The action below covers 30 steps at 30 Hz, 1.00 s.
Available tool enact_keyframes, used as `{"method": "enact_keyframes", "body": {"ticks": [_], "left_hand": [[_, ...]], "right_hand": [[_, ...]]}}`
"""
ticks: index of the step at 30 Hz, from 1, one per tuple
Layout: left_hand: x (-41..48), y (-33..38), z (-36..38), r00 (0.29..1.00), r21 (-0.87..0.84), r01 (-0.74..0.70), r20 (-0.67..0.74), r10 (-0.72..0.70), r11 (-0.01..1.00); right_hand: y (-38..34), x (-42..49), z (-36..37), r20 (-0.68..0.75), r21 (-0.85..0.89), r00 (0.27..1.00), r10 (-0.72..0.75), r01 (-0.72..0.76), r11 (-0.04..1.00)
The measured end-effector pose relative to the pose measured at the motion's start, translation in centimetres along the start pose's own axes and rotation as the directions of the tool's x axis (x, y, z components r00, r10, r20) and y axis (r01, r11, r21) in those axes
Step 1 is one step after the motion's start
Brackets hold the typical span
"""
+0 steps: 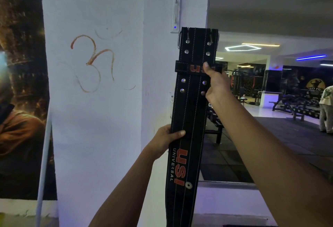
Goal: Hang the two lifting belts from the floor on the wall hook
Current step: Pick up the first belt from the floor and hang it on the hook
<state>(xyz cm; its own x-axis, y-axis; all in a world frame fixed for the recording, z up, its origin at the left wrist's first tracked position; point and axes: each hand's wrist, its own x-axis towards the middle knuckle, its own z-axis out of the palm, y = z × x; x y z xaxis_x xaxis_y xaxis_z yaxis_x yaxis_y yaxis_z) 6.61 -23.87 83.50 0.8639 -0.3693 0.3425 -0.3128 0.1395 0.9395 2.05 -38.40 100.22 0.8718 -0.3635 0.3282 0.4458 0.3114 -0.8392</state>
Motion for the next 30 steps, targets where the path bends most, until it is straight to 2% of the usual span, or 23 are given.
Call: {"method": "enact_keyframes", "body": {"ticks": [3,8,11,15,18,21,24,26,28,30], "left_hand": [[0.5,1.0,0.3,0.999,-0.068,-0.047,-0.028,0.045,0.997],[-1.4,-2.4,0.5,0.997,0.05,0.052,0.047,-0.055,0.997],[-1.1,-1.1,0.6,0.999,-0.03,0.03,0.039,-0.029,0.999],[1.3,5.8,1.6,0.991,-0.195,-0.124,-0.076,0.111,0.973],[3.1,11.5,2.7,0.961,-0.164,-0.26,-0.146,0.237,0.952],[4.1,14.8,3.8,0.92,-0.054,-0.344,-0.22,0.325,0.937],[4.6,15.4,4.7,0.889,-0.036,-0.393,-0.269,0.37,0.919],[4.8,15.4,5.0,0.882,-0.048,-0.411,-0.271,0.384,0.91],[4.9,15.7,5.1,0.875,-0.048,-0.422,-0.284,0.393,0.905],[4.9,16.1,5.2,0.867,-0.044,-0.432,-0.295,0.401,0.901]], "right_hand": [[-0.3,0.0,0.1,0.001,0.003,1.0,-0.014,0.014,1.0],[-0.2,-0.4,-0.2,0.026,0.006,1.0,-0.011,0.011,1.0],[-0.3,-0.4,-0.4,0.015,-0.005,1.0,-0.006,0.006,1.0],[-0.5,-0.5,-0.5,0.025,0.016,1.0,-0.006,0.006,1.0],[-0.5,-1.0,-0.6,0.053,0.043,0.998,-0.036,0.033,0.999],[-0.3,-1.7,-1.0,0.083,0.057,0.993,-0.082,0.077,0.995],[0.1,-2.0,-1.8,0.101,-0.056,0.977,-0.189,0.195,0.979],[1.6,-2.5,-3.0,0.118,-0.206,0.962,-0.247,0.267,0.941],[4.6,-3.4,-4.6,0.144,-0.357,0.97,-0.197,0.237,0.903],[8.0,-4.7,-6.5,0.17,-0.415,0.979,-0.116,0.178,0.892]]}}
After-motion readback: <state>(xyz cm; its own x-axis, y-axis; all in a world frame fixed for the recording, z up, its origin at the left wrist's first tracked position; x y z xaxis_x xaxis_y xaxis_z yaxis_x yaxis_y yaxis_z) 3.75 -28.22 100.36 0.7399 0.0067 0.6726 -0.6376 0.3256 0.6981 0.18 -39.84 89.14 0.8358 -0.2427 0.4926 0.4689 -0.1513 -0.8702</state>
